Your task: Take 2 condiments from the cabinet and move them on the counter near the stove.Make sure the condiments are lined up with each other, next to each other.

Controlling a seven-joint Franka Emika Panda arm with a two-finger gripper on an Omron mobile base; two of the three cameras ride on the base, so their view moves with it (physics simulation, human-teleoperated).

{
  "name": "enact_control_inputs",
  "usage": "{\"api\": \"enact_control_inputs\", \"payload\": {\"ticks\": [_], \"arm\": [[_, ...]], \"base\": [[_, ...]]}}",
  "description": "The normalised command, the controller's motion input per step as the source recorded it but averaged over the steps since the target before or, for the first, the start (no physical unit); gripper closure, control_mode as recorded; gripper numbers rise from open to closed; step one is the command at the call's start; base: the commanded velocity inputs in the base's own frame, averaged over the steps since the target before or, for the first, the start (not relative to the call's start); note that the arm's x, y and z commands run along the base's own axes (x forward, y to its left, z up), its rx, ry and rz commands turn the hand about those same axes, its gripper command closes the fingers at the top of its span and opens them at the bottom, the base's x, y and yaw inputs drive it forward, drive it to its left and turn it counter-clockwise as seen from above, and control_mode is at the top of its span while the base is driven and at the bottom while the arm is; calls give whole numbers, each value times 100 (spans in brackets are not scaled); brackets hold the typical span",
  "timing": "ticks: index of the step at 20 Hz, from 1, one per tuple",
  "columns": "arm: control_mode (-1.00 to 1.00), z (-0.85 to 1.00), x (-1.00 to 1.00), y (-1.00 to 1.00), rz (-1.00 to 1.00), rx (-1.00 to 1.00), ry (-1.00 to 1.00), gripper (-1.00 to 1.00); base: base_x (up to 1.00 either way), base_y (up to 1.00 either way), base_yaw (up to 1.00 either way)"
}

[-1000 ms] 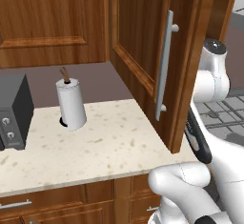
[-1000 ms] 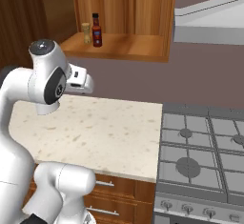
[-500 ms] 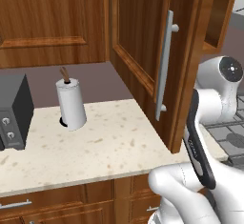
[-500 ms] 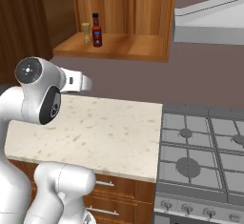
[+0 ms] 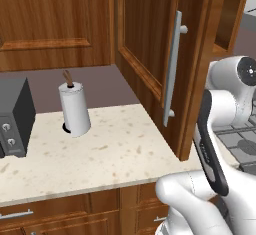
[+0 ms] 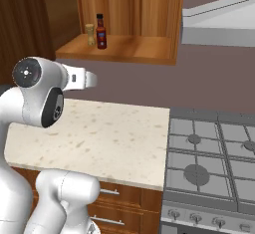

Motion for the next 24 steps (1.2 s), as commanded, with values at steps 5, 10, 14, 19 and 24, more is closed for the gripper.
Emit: {"api": "enact_control_inputs", "payload": {"ticks": [5,10,14,19,24], "arm": [[-100,36,0,-4,0,0,0,-100],[-100,23,6,-3,0,0,0,-100],[-100,9,28,-4,0,0,-5,-100],[-100,6,37,-2,1,0,-1,-100],[-100,0,34,0,0,0,0,-100]], "base": [[0,0,0],[0,0,0],[0,0,0],[0,0,0],[0,0,0]]}}
